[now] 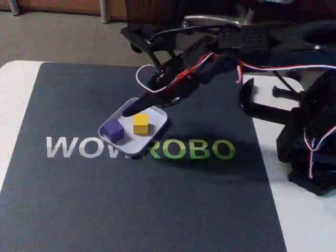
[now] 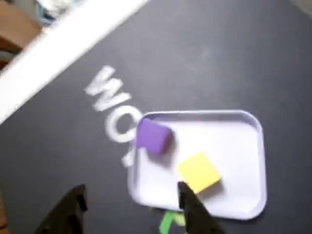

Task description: Move blocks one by one until all three blocks are in the tray.

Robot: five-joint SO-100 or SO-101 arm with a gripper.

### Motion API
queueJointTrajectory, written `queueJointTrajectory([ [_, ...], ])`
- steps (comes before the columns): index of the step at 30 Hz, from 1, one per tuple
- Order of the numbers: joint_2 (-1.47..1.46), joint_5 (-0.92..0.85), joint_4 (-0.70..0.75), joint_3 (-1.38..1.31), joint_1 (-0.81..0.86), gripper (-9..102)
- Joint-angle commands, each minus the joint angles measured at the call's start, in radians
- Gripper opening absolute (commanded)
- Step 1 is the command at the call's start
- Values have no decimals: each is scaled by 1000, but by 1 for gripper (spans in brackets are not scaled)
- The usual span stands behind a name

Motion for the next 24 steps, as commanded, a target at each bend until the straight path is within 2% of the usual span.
queueJointTrajectory([
  [1, 115, -46, 11, 28, -31, 21],
  [11, 529, -259, 23, 368, -160, 21],
  [13, 627, -314, 84, 423, -190, 20],
  [17, 755, -396, 288, 457, -275, 6],
  [22, 997, -511, 337, 647, -350, 4],
  [24, 1175, -557, 405, 747, -357, 3],
])
